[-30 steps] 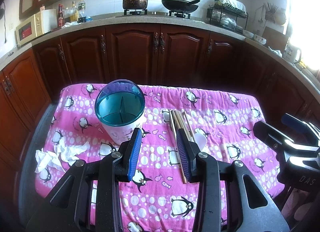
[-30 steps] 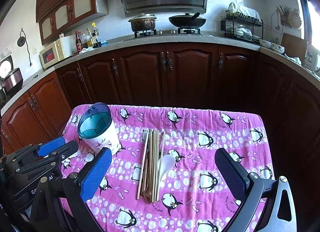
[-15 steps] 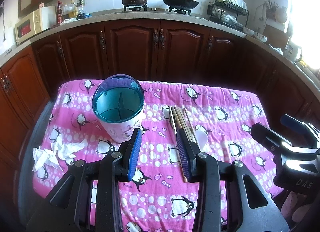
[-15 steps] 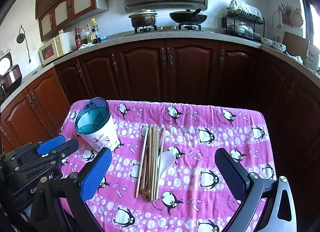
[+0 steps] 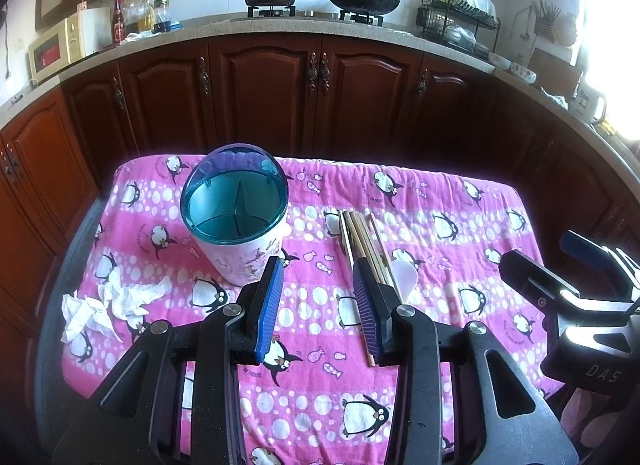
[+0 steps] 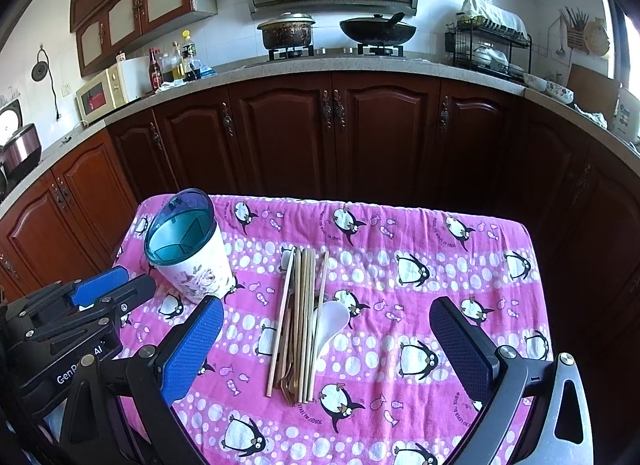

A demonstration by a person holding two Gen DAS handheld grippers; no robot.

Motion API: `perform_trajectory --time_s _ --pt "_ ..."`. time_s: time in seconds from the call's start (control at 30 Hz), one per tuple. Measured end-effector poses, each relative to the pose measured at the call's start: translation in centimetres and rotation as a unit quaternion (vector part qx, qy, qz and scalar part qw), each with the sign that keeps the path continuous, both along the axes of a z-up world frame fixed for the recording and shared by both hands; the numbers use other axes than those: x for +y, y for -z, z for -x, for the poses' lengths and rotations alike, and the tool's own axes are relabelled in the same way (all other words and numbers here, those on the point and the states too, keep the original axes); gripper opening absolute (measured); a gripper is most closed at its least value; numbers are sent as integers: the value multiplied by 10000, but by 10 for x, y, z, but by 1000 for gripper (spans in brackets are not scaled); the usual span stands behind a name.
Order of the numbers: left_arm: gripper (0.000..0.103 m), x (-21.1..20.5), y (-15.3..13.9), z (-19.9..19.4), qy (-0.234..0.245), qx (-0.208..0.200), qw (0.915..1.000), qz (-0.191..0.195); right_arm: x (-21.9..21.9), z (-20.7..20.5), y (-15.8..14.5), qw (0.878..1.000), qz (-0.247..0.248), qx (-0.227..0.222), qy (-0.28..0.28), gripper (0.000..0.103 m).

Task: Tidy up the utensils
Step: 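Lower the left tool onto the chopstick bundle and pinch one chopstick while the right tool pinches another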

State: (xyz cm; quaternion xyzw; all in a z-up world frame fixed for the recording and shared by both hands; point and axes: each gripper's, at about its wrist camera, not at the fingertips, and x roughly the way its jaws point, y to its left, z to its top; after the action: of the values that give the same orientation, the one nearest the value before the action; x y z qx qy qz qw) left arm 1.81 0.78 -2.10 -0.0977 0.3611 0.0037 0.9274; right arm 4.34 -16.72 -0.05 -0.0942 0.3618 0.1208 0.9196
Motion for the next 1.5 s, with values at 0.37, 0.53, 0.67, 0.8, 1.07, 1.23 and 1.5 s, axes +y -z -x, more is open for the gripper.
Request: perform_trajectory --time_s 0.37,0.53,0.67,0.8,1.07,1.23,1.5 --pt "35 -1 38 -22 278 234 9983 462 -10 -47 58 9974 -44 668 -269 82" --pt "35 -4 63 -37 507 709 9936 722 -6 -92 93 9912 -196 1205 -508 63" --pt "35 -10 78 -55 555 931 9918 677 -5 -131 117 9865 -275 1540 -484 53" --pt "35 -16 88 -78 611 1027 9906 664 -8 -164 140 9803 -394 1884 -435 51" --pt "35 -27 108 -127 555 1206 9896 557 -15 -195 156 9746 -613 2102 -472 49" --pt "35 -32 118 -149 523 1276 9895 427 -14 -206 159 9725 -600 2156 -637 49" --pt "34 -28 130 -175 402 1429 9884 330 -10 -223 169 9703 -625 2240 -667 43"
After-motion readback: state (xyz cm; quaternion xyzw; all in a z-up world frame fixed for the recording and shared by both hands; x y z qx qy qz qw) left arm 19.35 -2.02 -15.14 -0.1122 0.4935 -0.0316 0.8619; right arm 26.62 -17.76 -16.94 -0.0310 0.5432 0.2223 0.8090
